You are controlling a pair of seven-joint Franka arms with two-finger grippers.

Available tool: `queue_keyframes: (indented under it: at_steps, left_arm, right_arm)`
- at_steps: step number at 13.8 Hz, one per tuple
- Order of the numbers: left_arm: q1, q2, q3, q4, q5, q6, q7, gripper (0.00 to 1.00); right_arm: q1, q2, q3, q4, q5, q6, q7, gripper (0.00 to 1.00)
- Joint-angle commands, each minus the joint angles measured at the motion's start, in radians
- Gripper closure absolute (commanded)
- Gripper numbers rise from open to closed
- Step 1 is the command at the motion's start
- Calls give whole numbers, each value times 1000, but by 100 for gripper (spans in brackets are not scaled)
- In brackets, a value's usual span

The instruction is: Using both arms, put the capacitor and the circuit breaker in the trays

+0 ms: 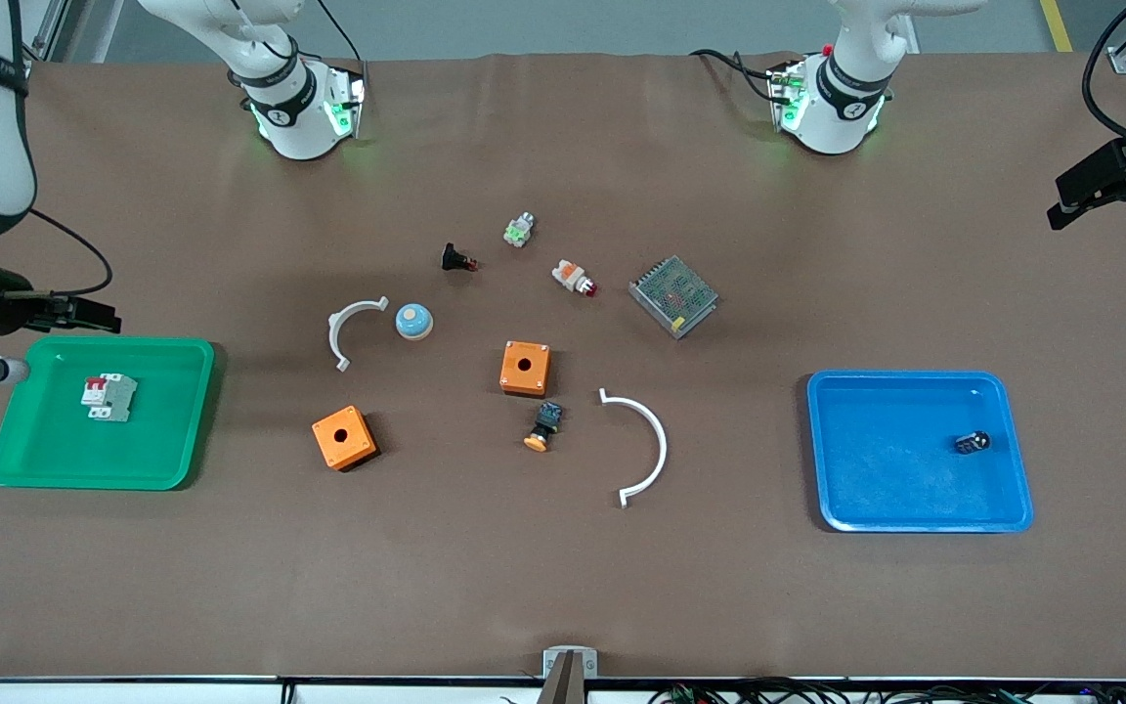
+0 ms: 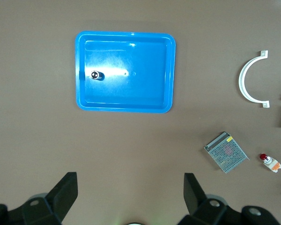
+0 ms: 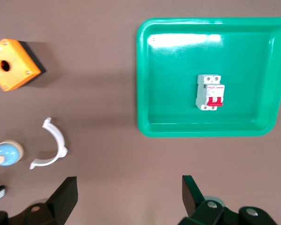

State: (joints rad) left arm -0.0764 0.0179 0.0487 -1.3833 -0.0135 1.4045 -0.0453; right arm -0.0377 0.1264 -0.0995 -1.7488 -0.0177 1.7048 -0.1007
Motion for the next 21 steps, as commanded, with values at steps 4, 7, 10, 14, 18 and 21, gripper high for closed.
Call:
queue_keyframes:
  at_steps: [4, 7, 10, 14, 18, 21]
  left_arm:
    - [0, -18, 3, -40, 13, 34, 16, 0]
    - [13, -16, 3, -53, 10, 47, 16, 0]
    - [14, -12, 3, -48, 13, 48, 21, 0]
    - [12, -3, 3, -43, 21, 47, 62, 0]
    - [9, -6, -1, -45, 27, 39, 61, 0]
    - [6, -10, -4, -43, 21, 37, 50, 0]
  right_arm:
    - [90, -114, -3, -18, 28, -54, 157, 1]
    - [102, -134, 0, 53, 28, -127, 168, 1]
    - [91, -125, -6, 201, 28, -221, 165, 0]
    - [52, -123, -23, 285, 32, -228, 161, 0]
    - [42, -122, -20, 285, 36, -235, 154, 0]
    - [48, -122, -16, 285, 33, -235, 147, 0]
